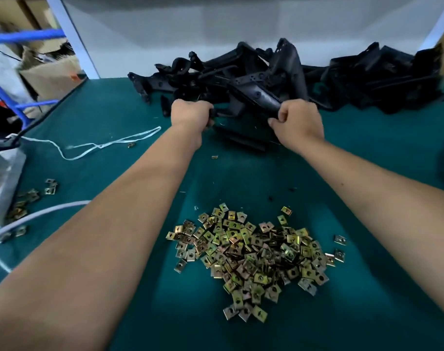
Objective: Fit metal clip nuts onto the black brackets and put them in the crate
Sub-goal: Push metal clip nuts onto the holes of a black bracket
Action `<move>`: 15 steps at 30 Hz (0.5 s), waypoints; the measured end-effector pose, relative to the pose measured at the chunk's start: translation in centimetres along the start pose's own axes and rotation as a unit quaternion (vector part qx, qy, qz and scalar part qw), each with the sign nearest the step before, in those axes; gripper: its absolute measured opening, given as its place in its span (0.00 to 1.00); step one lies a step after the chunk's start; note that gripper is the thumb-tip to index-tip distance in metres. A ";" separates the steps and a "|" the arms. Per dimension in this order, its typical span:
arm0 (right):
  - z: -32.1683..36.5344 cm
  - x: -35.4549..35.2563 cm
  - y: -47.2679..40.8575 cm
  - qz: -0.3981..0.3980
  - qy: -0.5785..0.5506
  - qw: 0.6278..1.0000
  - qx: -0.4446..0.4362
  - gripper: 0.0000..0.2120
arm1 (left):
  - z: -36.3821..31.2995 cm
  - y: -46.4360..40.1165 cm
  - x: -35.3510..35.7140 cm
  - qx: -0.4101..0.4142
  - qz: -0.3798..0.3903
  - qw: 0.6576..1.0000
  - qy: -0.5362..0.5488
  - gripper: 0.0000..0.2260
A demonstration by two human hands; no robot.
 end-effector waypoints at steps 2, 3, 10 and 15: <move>-1.4 -0.8 1.6 0.014 -0.005 1.000 0.014 0.16 | 0.3 1.2 -1.1 -0.018 -0.006 0.997 0.078 0.05; -1.7 -1.1 2.3 0.025 -0.007 0.999 0.019 0.15 | 0.7 1.7 -1.5 -0.036 -0.005 0.991 0.131 0.04; -0.1 -5.7 8.3 -0.004 -0.072 0.997 -0.041 0.06 | 4.9 7.0 -3.2 -0.065 -0.011 0.967 0.247 0.11; 2.6 -4.3 12.7 0.264 -0.102 0.954 -0.099 0.11 | 5.8 8.9 -4.3 0.004 -0.029 0.973 0.227 0.10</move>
Point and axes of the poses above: each hand's wrist, its own y-axis away from the middle knuckle, its own x-axis out of the palm, z = x × y, the point moved 7 cm from there along -y, towards the middle knuckle, and after that the axes turned 11 degrees about -x, right-handed, at the moved point
